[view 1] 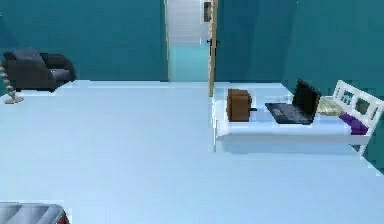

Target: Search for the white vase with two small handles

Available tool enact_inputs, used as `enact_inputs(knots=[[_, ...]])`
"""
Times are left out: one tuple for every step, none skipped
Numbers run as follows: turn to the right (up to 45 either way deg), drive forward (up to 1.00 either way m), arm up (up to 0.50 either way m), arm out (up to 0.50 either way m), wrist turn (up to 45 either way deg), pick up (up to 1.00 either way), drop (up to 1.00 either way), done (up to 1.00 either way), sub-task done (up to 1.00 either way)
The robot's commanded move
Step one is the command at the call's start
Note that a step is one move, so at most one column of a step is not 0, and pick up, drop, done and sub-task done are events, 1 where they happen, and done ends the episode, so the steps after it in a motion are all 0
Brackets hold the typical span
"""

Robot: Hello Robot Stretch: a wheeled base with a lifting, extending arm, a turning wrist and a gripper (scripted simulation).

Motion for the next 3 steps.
enact_inputs(knots=[[0.0,1.0,0.0,0.0,0.0,0.0,0.0,0.0,0.0],[0.0,1.0,0.0,0.0,0.0,0.0,0.0,0.0,0.0],[-3.0,0.0,0.0,0.0,0.0,0.0,0.0,0.0,0.0]])
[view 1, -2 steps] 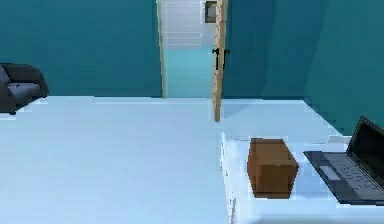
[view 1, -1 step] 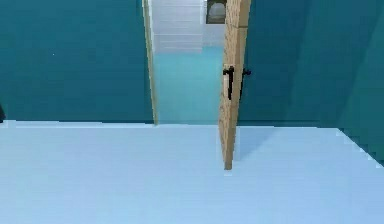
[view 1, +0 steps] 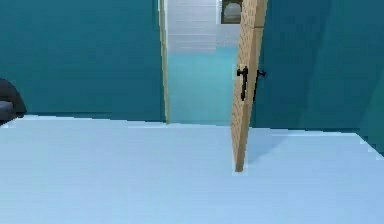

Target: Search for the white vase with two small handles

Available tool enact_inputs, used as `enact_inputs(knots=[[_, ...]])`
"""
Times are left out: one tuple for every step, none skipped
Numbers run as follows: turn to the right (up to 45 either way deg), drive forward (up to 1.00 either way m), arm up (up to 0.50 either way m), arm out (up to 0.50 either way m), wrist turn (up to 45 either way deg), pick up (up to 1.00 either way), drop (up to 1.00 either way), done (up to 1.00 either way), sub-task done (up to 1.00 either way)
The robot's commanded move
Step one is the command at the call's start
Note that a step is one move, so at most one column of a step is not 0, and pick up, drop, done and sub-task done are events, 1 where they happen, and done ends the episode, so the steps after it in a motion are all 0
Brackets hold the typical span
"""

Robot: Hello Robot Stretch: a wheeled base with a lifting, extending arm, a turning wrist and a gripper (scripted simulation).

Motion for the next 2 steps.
enact_inputs(knots=[[0.0,1.0,0.0,0.0,0.0,0.0,0.0,0.0,0.0],[0.0,1.0,0.0,0.0,0.0,0.0,0.0,0.0,0.0]])
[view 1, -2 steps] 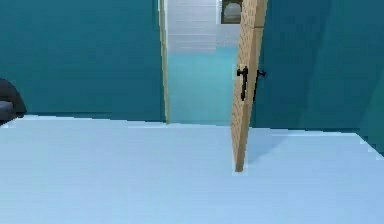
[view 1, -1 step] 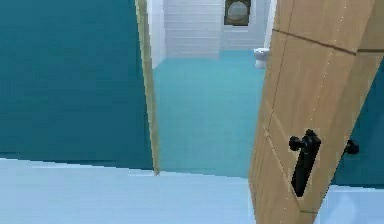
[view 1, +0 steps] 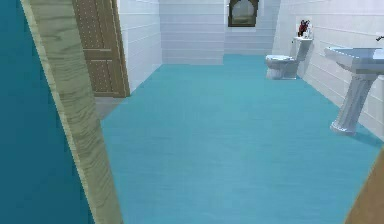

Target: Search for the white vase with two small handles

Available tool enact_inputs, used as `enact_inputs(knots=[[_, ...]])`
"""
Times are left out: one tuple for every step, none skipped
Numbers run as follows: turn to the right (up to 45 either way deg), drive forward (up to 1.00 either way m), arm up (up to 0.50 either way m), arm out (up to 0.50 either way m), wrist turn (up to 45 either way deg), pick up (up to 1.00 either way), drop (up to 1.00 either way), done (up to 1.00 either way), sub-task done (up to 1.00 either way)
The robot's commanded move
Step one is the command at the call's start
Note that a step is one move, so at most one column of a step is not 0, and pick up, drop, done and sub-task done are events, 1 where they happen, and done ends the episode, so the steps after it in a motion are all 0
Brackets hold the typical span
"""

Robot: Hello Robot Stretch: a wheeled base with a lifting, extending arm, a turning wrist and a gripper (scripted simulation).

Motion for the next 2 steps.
enact_inputs(knots=[[0.0,0.3,0.0,0.0,0.0,0.0,0.0,0.0,0.0],[-12.0,0.0,0.0,0.0,0.0,0.0,0.0,0.0,0.0]])
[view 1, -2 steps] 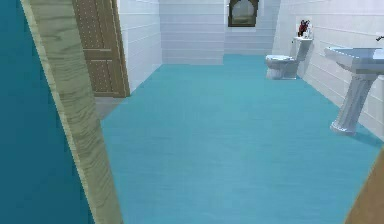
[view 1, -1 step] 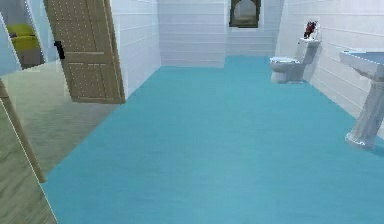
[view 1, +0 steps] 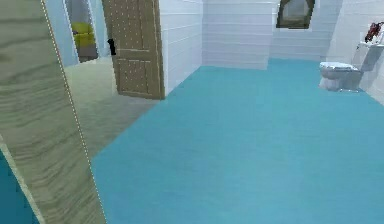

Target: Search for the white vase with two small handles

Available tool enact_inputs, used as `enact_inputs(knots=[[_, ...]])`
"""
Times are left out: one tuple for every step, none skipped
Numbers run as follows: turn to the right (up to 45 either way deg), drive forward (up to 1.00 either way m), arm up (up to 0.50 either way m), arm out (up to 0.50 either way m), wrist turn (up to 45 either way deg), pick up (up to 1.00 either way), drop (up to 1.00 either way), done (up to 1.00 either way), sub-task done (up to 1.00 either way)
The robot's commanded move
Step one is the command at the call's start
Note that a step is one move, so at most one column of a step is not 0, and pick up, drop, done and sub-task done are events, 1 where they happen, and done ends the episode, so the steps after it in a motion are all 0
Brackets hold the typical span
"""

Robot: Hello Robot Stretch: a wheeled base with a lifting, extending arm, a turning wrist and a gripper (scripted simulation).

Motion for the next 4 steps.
enact_inputs(knots=[[0.0,0.75,0.0,0.0,0.0,0.0,0.0,0.0,0.0],[-30.0,0.0,0.0,0.0,0.0,0.0,0.0,0.0,0.0],[0.0,1.0,0.0,0.0,0.0,0.0,0.0,0.0,0.0],[-3.0,0.0,0.0,0.0,0.0,0.0,0.0,0.0,0.0]])
